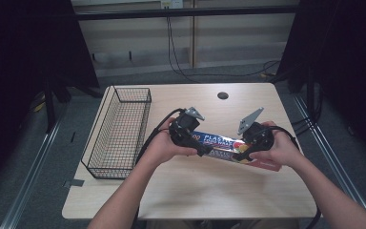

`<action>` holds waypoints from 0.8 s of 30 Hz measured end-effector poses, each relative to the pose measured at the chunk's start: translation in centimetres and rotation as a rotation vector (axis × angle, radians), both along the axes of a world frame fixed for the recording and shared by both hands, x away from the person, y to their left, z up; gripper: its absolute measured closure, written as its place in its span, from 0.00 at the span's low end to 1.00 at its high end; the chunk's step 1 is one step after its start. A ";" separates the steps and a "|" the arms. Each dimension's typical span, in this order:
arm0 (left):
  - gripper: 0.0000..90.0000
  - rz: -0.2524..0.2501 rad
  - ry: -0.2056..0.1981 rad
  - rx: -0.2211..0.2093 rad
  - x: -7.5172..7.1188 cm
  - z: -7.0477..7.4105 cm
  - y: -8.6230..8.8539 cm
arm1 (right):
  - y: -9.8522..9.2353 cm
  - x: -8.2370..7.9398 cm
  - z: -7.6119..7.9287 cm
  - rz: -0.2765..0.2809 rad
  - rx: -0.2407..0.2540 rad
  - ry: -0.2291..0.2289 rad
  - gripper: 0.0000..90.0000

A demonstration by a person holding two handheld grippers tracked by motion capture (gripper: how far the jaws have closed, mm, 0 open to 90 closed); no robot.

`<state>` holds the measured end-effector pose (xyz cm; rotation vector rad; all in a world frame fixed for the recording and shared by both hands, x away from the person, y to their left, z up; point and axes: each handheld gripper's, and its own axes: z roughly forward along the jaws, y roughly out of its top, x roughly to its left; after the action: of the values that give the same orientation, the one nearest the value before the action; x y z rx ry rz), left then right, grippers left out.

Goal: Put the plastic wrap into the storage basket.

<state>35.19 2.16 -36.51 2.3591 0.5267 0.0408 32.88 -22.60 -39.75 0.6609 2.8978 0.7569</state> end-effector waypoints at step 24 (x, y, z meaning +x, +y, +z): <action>0.03 -0.161 0.040 0.118 0.3 -2.0 -3.2 | 2.0 -0.7 1.2 0.126 0.018 -0.013 0.48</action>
<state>35.46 -1.03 -38.49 2.5143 0.3601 -0.0502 32.20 -20.61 -38.51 0.4762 2.9470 0.7991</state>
